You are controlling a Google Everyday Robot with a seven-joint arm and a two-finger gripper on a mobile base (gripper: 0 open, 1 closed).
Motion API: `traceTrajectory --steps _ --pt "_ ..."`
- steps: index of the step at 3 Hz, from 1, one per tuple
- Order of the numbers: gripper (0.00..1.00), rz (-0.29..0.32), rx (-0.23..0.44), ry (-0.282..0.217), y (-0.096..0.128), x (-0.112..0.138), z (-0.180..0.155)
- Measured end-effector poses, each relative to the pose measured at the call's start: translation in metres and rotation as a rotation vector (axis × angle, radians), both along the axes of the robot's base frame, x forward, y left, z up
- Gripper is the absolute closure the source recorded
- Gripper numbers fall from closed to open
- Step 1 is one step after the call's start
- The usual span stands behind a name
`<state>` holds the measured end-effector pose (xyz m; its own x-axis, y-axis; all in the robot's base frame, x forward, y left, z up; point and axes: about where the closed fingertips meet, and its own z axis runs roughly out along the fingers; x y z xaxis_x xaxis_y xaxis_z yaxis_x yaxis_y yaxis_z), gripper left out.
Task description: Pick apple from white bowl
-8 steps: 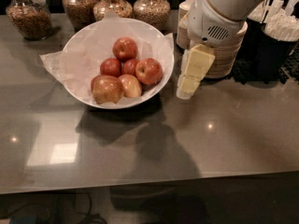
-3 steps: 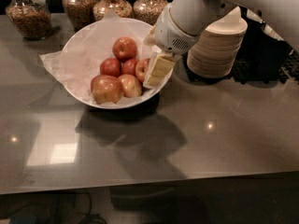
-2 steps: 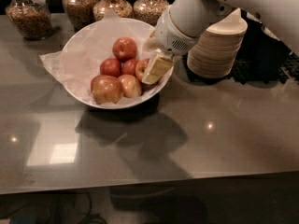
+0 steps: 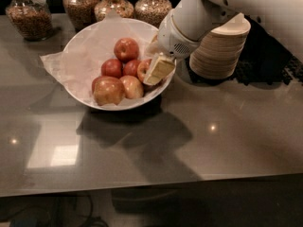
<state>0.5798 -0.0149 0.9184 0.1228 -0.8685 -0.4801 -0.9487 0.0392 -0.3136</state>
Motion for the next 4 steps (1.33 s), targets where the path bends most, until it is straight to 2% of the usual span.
traceTrajectory --steps 2,4 --pt "0.32 -0.012 0.011 0.018 -0.006 -0.002 -0.007" --pt "0.31 0.024 0.006 0.069 0.011 -0.007 -0.031"
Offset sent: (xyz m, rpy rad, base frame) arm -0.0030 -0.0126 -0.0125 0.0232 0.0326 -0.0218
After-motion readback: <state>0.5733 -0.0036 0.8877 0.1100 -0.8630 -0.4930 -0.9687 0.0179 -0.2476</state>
